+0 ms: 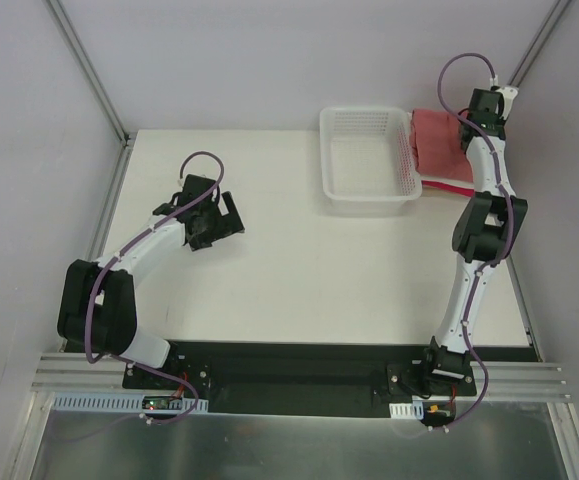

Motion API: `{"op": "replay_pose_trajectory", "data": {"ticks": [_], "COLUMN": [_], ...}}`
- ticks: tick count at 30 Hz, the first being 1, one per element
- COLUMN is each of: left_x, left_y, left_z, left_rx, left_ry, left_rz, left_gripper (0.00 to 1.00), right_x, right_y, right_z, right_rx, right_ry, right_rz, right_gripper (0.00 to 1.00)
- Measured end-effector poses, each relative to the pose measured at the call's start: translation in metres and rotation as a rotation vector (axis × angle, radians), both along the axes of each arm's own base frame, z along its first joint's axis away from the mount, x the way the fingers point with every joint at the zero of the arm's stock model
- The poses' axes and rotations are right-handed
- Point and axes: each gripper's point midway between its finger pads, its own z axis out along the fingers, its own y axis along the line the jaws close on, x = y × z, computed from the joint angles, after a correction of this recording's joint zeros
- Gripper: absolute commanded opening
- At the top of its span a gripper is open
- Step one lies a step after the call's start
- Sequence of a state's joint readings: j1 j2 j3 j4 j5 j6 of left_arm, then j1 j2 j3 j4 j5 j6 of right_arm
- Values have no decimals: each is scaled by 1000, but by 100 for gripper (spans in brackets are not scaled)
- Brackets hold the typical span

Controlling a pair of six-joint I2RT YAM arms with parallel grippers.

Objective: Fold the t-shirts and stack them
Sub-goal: Put the neatly folded tshirt into the corner of the board with the right arm

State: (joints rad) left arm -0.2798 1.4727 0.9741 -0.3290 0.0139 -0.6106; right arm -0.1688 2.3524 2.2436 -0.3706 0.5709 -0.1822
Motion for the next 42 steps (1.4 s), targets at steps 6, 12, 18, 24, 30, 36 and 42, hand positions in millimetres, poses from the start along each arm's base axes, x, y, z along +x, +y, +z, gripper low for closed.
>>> {"op": "replay_pose_trajectory", "data": {"ticks": [6, 12, 18, 24, 30, 36, 42], "left_x": [1, 0, -19, -50, -68, -73, -78], "left_y": [0, -1, 5, 13, 18, 17, 16], "left_z": [2, 19, 59, 79, 90, 86, 77], "left_rx": [-3, -19, -65, -105, -131, -138, -141], "left_ry": [-5, -52, -186, -290, -360, -349, -327], "left_rz": [2, 1, 10, 19, 21, 11, 3], "left_gripper": [99, 99, 99, 100, 99, 99, 99], "right_x": [0, 3, -29, -80, -119, -125, -127], "right_y": [-2, 4, 28, 73, 135, 196, 279], "right_z": [-2, -7, 8, 90, 144, 93, 38], "right_rx": [16, 64, 127, 126, 178, 332, 387], "right_ry": [-9, -8, 38, -59, -164, -47, 131], "right_rz": [-5, 50, 132, 231, 423, 637, 858], "right_gripper": [48, 97, 97, 97, 97, 97, 97]}}
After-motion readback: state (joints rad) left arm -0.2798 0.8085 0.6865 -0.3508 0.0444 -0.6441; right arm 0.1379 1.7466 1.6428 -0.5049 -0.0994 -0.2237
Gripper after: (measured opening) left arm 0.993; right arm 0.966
